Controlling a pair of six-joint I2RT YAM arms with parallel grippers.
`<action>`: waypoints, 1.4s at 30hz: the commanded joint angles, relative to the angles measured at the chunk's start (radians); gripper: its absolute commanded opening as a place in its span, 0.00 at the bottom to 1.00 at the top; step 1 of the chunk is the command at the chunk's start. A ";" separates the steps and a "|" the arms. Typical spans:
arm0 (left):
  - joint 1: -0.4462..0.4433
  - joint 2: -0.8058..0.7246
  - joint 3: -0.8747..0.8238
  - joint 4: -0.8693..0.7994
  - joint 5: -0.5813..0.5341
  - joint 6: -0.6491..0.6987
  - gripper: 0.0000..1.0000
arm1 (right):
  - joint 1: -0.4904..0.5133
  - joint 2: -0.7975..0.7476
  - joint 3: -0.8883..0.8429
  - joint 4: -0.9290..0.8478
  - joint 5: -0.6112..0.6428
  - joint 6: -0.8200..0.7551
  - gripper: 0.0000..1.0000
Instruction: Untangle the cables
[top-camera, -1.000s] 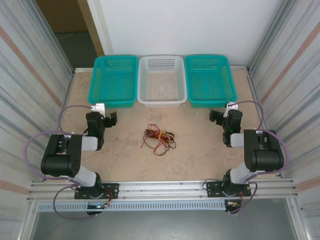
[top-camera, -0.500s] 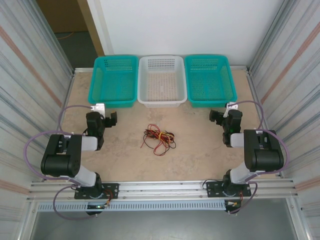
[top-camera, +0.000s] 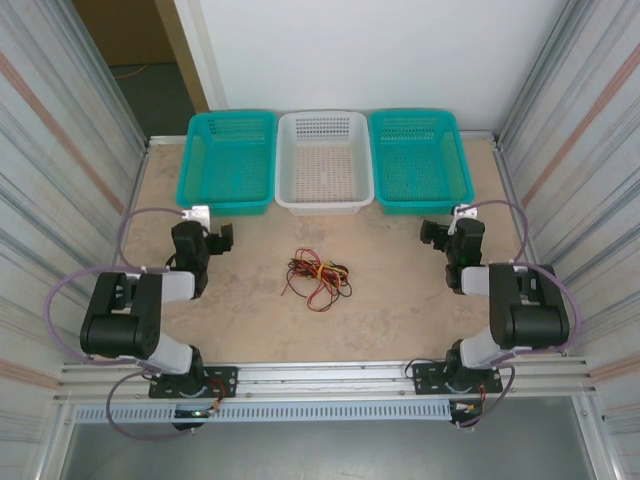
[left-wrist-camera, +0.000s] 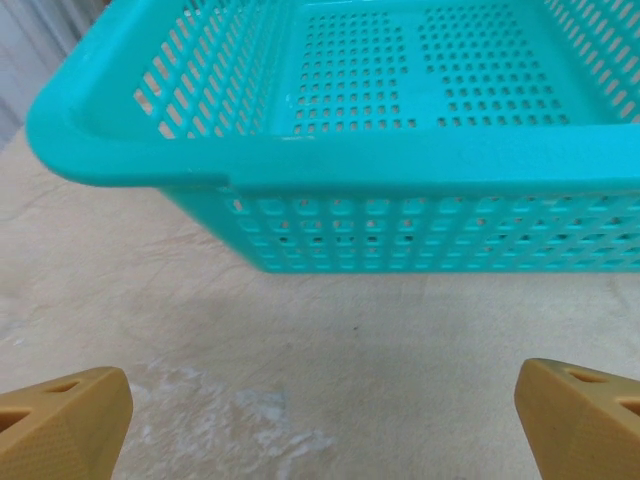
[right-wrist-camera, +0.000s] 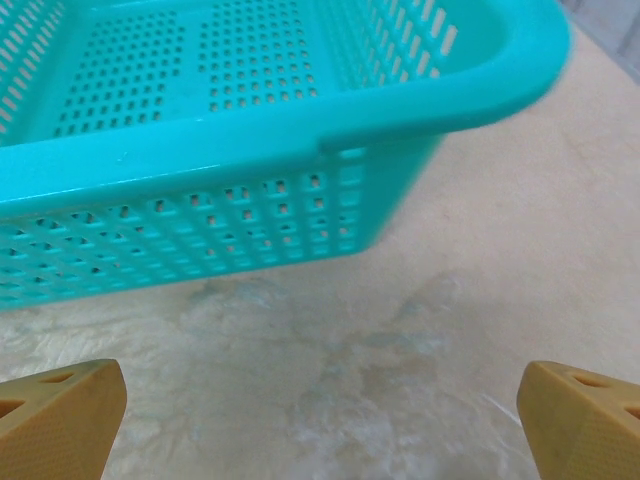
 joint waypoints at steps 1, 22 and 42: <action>-0.069 -0.113 0.168 -0.290 -0.273 -0.035 0.97 | 0.023 -0.183 0.095 -0.255 0.166 0.082 0.99; -0.523 -0.341 0.442 -1.211 0.203 -0.664 0.86 | 0.712 -0.080 0.577 -1.277 -0.454 0.159 0.99; -0.396 -0.308 0.313 -1.015 0.501 -0.839 0.91 | 0.719 0.264 0.656 -1.133 -0.491 0.110 0.14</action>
